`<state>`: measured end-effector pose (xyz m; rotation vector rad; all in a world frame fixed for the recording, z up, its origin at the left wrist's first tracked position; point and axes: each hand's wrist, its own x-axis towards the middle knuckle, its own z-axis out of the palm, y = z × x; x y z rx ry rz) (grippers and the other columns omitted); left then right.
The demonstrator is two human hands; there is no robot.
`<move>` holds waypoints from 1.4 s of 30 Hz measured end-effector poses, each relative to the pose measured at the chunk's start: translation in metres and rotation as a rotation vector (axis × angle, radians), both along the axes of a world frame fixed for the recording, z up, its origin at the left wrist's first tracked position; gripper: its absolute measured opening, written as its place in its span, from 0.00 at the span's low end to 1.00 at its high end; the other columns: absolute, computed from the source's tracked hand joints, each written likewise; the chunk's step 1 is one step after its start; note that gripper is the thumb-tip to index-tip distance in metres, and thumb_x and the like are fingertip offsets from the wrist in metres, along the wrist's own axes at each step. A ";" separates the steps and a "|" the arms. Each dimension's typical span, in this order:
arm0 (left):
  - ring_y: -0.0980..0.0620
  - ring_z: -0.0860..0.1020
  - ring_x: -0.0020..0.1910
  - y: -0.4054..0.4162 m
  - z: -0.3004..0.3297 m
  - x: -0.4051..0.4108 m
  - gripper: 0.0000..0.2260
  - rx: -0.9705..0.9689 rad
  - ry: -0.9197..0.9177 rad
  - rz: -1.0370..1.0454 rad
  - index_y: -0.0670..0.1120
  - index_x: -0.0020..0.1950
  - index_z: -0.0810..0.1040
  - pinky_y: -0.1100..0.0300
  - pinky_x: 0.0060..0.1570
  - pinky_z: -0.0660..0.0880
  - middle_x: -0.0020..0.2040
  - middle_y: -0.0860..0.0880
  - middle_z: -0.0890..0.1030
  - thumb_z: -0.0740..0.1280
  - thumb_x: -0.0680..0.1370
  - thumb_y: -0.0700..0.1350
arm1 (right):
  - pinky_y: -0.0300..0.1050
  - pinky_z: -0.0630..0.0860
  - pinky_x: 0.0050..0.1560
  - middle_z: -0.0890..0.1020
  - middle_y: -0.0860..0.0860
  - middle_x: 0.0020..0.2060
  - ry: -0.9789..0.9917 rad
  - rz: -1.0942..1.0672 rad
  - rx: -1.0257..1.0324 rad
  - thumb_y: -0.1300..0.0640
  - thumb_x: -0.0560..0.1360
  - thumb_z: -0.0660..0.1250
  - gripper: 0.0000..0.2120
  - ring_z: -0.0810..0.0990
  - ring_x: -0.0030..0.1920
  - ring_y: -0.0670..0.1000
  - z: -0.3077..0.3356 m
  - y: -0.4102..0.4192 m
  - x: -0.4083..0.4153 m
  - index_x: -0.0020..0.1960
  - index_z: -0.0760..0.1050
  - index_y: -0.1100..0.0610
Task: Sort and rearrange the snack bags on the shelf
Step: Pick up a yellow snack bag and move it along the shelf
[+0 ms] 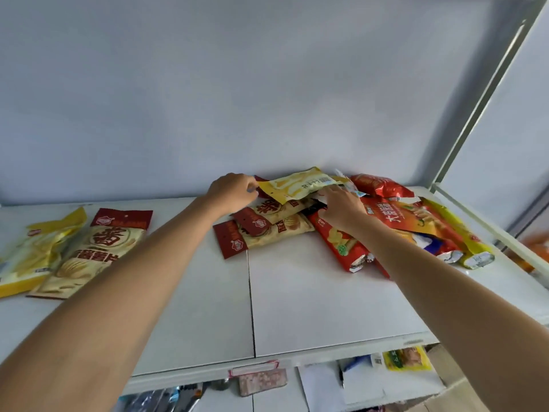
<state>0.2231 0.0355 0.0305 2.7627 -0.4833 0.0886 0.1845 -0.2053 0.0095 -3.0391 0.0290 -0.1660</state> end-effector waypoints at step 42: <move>0.53 0.75 0.61 -0.057 0.025 -0.035 0.26 -0.810 0.188 0.227 0.47 0.71 0.68 0.53 0.63 0.70 0.60 0.52 0.78 0.66 0.76 0.57 | 0.37 0.70 0.33 0.76 0.55 0.37 -0.303 0.137 1.093 0.57 0.77 0.65 0.09 0.73 0.39 0.53 0.050 -0.069 0.035 0.41 0.73 0.63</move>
